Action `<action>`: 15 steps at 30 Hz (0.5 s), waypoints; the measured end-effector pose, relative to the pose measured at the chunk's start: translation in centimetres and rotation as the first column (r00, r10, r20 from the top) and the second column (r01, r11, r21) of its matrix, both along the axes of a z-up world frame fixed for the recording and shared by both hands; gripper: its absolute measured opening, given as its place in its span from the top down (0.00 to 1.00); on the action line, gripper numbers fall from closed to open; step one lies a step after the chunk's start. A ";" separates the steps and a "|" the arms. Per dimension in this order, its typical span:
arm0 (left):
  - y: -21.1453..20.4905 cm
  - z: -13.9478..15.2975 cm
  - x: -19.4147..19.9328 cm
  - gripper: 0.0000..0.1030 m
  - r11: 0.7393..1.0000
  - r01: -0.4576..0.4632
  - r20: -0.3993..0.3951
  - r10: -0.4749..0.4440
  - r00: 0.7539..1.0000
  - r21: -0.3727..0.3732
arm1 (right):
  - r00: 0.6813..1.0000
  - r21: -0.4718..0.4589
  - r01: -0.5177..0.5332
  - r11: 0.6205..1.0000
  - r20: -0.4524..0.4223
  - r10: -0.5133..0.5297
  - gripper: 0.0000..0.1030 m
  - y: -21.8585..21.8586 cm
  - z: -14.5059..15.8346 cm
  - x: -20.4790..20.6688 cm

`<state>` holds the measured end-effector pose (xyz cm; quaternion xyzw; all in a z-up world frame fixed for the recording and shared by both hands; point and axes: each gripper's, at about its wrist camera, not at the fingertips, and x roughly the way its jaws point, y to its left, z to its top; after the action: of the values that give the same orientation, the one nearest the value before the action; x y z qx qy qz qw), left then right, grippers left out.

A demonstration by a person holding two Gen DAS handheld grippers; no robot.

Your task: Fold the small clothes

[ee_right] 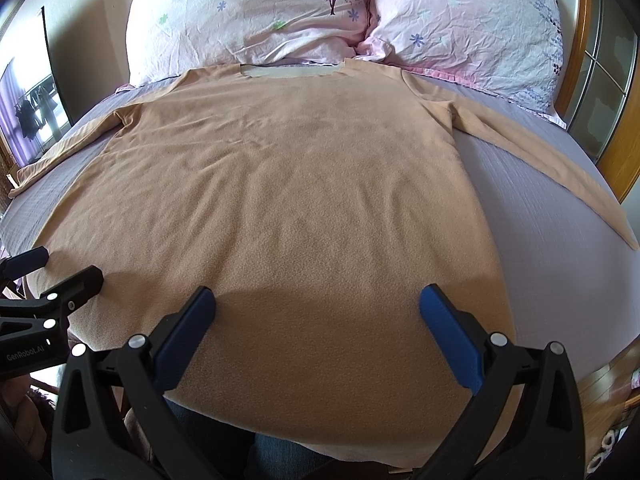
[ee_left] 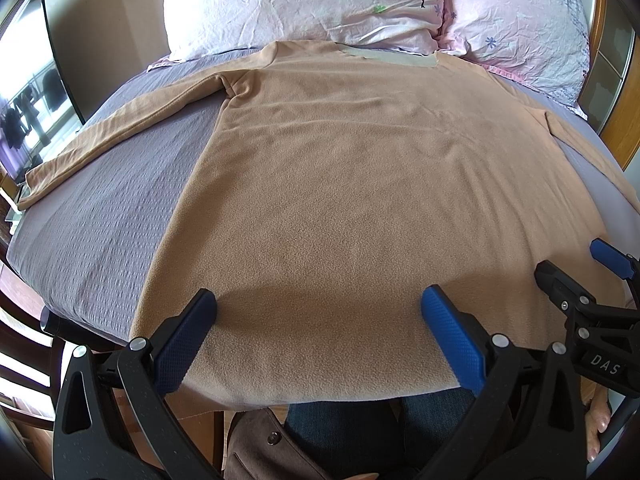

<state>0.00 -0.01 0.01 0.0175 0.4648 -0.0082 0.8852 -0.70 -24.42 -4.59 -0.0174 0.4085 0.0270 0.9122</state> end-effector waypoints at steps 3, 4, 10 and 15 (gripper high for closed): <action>0.0 0.0 0.0 0.01 1.000 0.000 0.000 0.000 1.000 0.000 | 1.000 0.001 -0.001 1.000 0.005 0.001 0.02 -0.1 0.0 -0.2; 0.0 0.0 0.0 0.01 1.000 0.000 0.000 0.000 1.000 0.000 | 1.000 0.001 -0.002 1.000 0.008 0.002 0.02 -0.1 0.0 -0.2; 0.0 0.0 0.0 0.01 1.000 0.003 0.002 -0.003 1.000 0.000 | 0.999 0.003 -0.026 1.000 0.028 0.026 0.02 -0.2 0.0 -0.2; 0.2 0.2 0.2 0.01 0.999 0.031 -0.012 -0.031 0.999 -0.013 | 0.998 0.142 -0.020 0.990 0.056 0.012 0.02 -4.6 1.6 0.6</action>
<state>0.23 0.24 0.25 0.0189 0.4697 -0.0253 0.8822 -0.06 -29.07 -2.96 0.0439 0.3799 0.0632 0.9218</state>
